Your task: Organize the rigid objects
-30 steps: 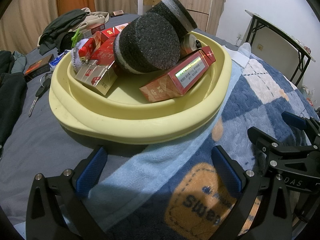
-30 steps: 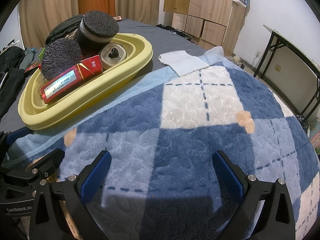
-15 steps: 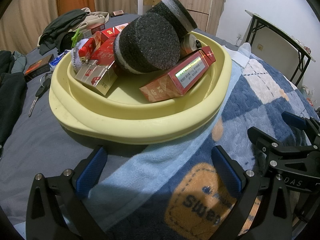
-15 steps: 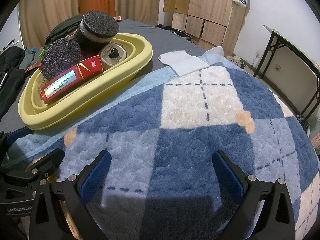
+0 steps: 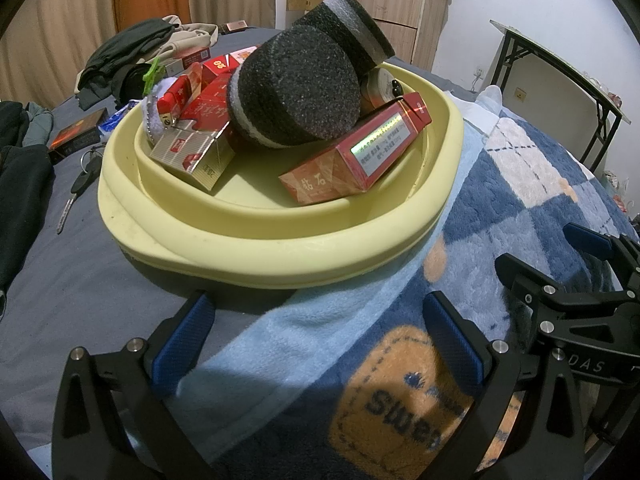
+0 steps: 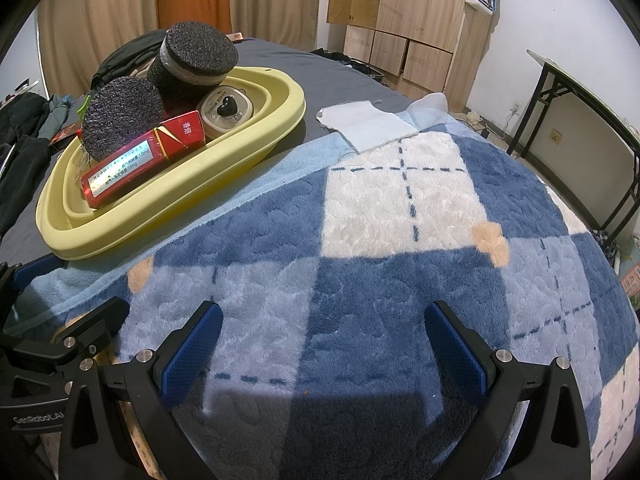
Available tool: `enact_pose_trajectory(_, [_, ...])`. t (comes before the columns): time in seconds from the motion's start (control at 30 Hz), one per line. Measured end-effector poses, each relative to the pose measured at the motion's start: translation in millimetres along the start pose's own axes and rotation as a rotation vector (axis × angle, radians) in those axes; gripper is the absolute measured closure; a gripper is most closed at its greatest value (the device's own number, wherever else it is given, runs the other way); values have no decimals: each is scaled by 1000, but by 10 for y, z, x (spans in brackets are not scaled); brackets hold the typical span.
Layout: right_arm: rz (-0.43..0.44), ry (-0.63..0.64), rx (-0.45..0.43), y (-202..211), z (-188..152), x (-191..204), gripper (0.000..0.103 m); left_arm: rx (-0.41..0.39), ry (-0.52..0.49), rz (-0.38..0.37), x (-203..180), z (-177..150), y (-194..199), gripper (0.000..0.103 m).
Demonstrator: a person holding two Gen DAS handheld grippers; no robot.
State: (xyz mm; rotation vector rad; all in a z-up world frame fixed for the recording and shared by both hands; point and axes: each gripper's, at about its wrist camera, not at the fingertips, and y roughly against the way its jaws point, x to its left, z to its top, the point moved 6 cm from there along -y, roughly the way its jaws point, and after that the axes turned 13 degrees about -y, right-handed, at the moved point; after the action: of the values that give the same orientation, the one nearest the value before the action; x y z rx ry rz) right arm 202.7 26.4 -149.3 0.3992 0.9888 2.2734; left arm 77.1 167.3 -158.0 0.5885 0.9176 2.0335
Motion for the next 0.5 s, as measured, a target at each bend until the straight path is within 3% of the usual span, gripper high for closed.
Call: enact_pose_trajectory(0.5, [0,0,0,3,-1,1,0,0,0,0,6,-1,-2,0])
